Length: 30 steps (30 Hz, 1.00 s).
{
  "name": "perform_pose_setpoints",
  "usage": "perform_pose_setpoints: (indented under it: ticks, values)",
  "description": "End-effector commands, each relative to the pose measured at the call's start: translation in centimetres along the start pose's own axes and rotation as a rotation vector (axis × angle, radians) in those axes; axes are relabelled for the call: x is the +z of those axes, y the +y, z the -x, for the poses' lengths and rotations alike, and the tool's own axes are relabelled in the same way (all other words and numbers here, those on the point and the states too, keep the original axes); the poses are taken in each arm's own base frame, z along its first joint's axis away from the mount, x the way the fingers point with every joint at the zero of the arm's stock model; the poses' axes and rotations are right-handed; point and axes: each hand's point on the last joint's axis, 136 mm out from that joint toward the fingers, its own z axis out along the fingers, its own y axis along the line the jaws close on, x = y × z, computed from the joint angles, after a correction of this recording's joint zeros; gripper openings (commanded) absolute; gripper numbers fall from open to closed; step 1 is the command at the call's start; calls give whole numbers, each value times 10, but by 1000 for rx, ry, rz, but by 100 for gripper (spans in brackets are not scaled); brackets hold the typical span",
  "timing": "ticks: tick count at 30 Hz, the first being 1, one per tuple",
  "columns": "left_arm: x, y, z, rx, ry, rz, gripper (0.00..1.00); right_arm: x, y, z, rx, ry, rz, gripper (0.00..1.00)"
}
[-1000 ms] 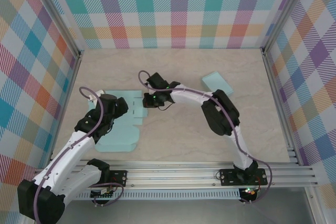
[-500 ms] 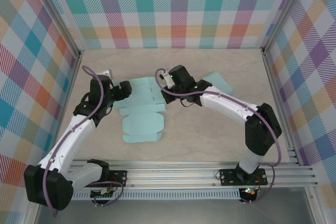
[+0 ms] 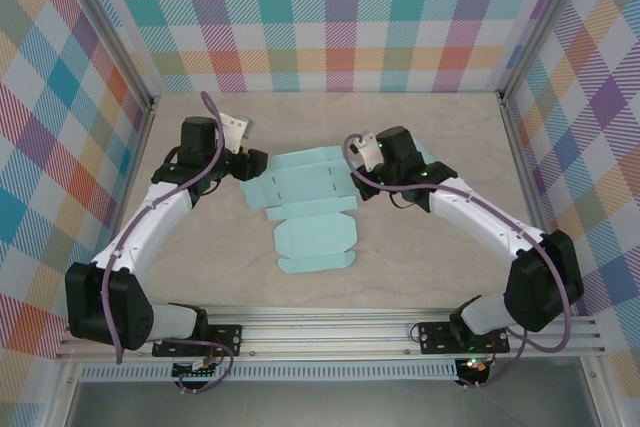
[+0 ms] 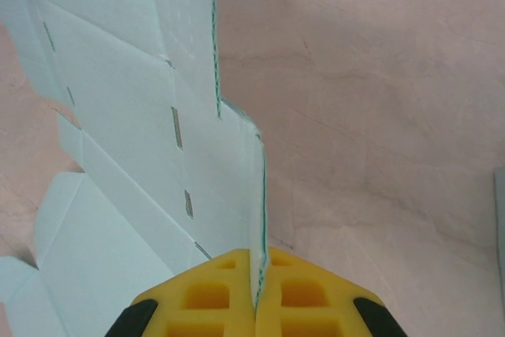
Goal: Fold the paper box
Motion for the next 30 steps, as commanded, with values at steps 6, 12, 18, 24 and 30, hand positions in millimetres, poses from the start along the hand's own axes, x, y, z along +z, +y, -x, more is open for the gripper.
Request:
perform_pose_setpoints:
  ticks: [6, 12, 18, 24, 30]
  values:
    - [12, -22, 9, 160, 14, -188, 65, -14, 8, 7, -24, -63, 80, 0]
    - [23, -17, 2, 216, 90, -199, 64, -14, 6, 7, -19, -65, 90, 0]
    - [29, -18, -4, 249, 147, -234, 61, -14, 7, 9, -15, -70, 109, 0]
    - [33, -23, -11, 251, 174, -285, 49, -12, 3, 9, -5, -72, 105, 0]
    - [33, -28, -14, 267, 194, -295, 22, -10, -5, 9, 13, -73, 89, 0]
